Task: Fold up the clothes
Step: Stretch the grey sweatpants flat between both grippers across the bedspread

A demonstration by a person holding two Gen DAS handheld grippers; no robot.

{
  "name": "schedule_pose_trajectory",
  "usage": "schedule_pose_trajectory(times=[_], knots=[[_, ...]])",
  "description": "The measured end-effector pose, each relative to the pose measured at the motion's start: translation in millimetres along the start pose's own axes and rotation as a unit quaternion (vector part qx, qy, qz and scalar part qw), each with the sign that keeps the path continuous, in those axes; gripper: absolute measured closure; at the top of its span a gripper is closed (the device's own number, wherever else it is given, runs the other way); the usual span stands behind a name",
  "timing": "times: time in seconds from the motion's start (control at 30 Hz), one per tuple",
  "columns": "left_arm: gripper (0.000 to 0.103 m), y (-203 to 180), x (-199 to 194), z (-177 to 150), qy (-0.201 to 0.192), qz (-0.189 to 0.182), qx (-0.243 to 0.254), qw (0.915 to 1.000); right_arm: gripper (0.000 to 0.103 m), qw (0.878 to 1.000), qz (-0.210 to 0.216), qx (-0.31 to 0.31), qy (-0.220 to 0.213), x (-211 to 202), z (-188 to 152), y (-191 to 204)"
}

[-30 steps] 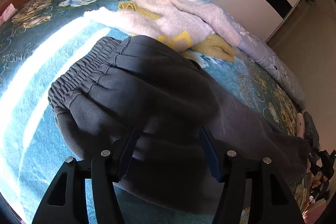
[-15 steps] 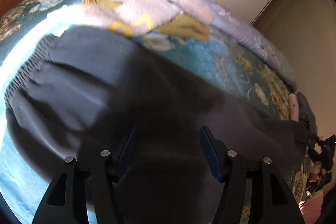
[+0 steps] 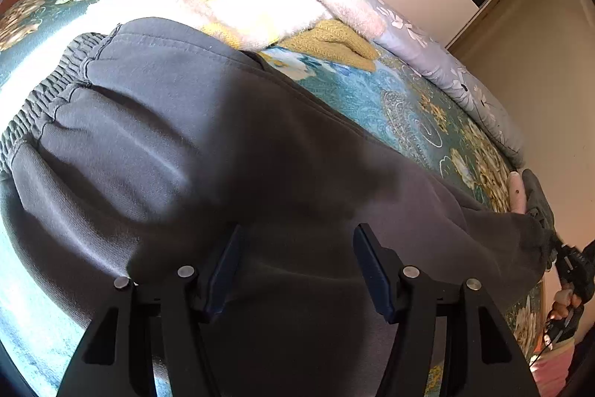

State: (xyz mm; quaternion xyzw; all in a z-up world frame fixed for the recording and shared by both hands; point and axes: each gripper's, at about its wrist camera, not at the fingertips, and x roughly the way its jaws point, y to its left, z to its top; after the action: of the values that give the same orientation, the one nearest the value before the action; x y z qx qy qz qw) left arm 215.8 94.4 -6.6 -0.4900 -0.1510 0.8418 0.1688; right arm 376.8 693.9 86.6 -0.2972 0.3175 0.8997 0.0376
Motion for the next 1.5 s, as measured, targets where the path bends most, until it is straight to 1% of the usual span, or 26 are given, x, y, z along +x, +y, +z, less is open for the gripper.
schedule_pose_trajectory(times=[0.03,0.07,0.2,0.33,0.43,0.5,0.53,0.57,0.63,0.73,0.77,0.87,0.93,0.97,1.07,1.1,1.17,1.23,1.33,1.5], knots=[[0.040,1,0,0,0.001,-0.001,0.000,1.0000,0.100,1.000,0.010,0.009,-0.016,-6,5,-3],[0.040,1,0,-1,0.001,-0.002,0.000,1.0000,0.100,1.000,0.000,0.020,-0.020,-6,8,-11],[0.040,6,-1,-1,0.004,-0.014,-0.006,0.9999,0.100,0.997,-0.040,0.070,0.003,12,4,-43],[0.040,8,-2,0,0.007,-0.021,-0.013,0.9997,0.100,0.989,-0.072,0.122,0.032,33,-9,-69],[0.040,10,-3,-1,0.007,-0.024,-0.016,0.9996,0.100,0.987,-0.079,0.132,0.033,30,-5,-69],[0.040,14,-6,-3,0.006,-0.029,-0.022,0.9993,0.098,0.987,-0.097,0.124,0.028,19,2,-65],[0.040,16,-8,-3,0.005,-0.033,-0.026,0.9991,0.096,0.986,-0.116,0.120,0.022,13,6,-63],[0.040,18,-9,-4,0.005,-0.036,-0.029,0.9989,0.096,0.984,-0.134,0.115,0.015,7,9,-61],[0.040,21,-13,-4,0.003,-0.038,-0.032,0.9988,0.096,0.981,-0.147,0.124,-0.001,-11,13,-61],[0.040,19,-20,-5,-0.003,-0.028,-0.029,0.9992,0.096,0.987,-0.138,0.082,-0.021,-30,12,-34],[0.040,17,-24,-6,-0.006,-0.024,-0.023,0.9994,0.096,0.989,-0.135,0.059,-0.019,-32,9,-21],[0.040,13,-35,-5,-0.017,-0.023,-0.012,0.9995,0.096,0.994,-0.103,-0.018,0.007,-21,-9,27],[0.040,17,-45,-4,-0.031,-0.013,-0.004,0.9994,0.096,0.994,-0.092,-0.056,0.036,-3,-25,50],[0.040,19,-51,-3,-0.040,-0.006,0.000,0.9992,0.096,0.991,-0.102,-0.068,0.046,5,-32,55],[0.040,29,-64,-1,-0.066,0.020,0.013,0.9976,0.095,0.987,-0.140,-0.060,0.056,14,-43,47],[0.040,33,-65,-1,-0.070,0.027,0.014,0.9971,0.095,0.987,-0.139,-0.055,0.056,13,-45,45],[0.040,42,-60,-1,-0.064,0.038,0.008,0.9972,0.095,0.988,-0.137,-0.047,0.054,12,-50,40],[0.040,53,-54,-2,-0.056,0.045,-0.004,0.9974,0.095,0.986,-0.149,-0.040,0.063,18,-56,35],[0.040,72,-41,-7,-0.037,0.024,-0.041,0.9982,0.098,0.983,-0.164,-0.024,0.082,31,-64,27],[0.040,87,-36,-8,-0.030,-0.008,-0.071,0.9970,0.098,0.984,-0.149,0.016,0.096,37,-70,9]])
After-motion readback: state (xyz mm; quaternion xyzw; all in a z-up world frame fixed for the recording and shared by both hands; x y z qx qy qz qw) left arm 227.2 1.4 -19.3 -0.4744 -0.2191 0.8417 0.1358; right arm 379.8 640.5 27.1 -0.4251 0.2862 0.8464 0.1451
